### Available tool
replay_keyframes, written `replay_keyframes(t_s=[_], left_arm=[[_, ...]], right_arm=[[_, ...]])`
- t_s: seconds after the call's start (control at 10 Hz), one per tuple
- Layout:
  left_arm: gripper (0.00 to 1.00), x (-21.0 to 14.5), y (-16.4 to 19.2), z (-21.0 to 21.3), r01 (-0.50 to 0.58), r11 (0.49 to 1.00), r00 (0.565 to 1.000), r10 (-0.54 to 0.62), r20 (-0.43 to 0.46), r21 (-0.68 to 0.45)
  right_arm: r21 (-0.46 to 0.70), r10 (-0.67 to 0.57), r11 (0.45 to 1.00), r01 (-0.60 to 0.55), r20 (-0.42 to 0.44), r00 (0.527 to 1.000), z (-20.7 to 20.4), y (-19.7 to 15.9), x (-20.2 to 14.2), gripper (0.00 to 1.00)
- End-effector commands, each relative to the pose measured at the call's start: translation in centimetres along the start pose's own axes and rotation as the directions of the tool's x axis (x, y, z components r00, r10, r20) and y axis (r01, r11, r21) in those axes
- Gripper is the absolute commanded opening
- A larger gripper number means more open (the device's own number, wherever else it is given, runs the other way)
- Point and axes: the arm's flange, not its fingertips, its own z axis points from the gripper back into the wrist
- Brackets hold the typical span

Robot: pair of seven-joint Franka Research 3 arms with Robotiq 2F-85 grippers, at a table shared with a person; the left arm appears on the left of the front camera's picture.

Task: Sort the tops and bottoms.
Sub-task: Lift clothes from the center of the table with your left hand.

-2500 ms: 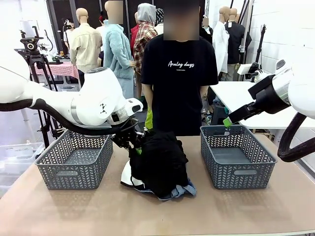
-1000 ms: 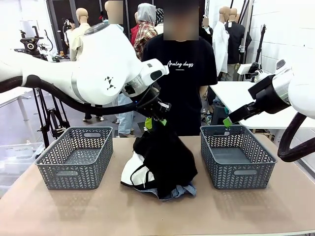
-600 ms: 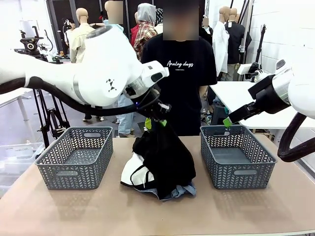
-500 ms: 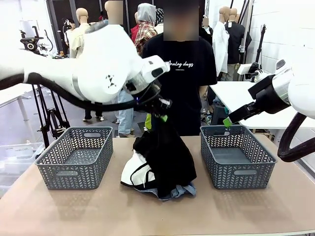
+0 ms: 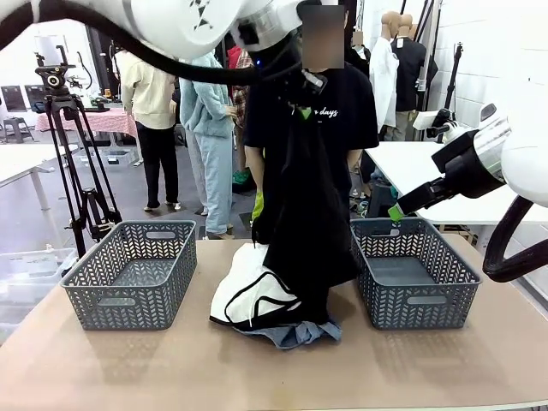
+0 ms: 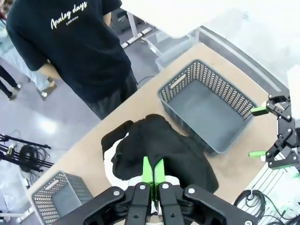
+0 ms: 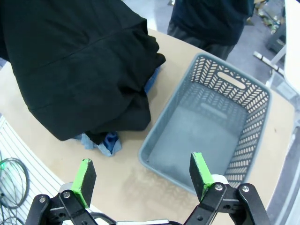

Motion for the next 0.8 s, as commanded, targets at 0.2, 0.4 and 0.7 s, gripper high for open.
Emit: replay_keyframes(t_s=[0.2, 0.4, 0.7], left_arm=[[0.0, 1.4, -0.5, 0.7, -0.009, 0.995, 1.0, 0.01, -0.011, 0.096], [0.0, 0.1, 0.0, 2.2, -0.045, 0.99, 0.999, 0.044, 0.017, 0.133], [0.0, 1.0, 0.1, 1.0, -0.006, 0.996, 1.0, 0.006, -0.003, 0.087]], right_arm=[[0.017, -0.011, 1.0, 0.011, 0.007, 1.0, -0.2, 0.0, 0.0, 1.0], [0.017, -0.011, 1.0, 0.011, 0.007, 1.0, -0.2, 0.0, 0.0, 1.0], [0.017, -0.011, 1.0, 0.011, 0.007, 1.0, -0.2, 0.0, 0.0, 1.0]])
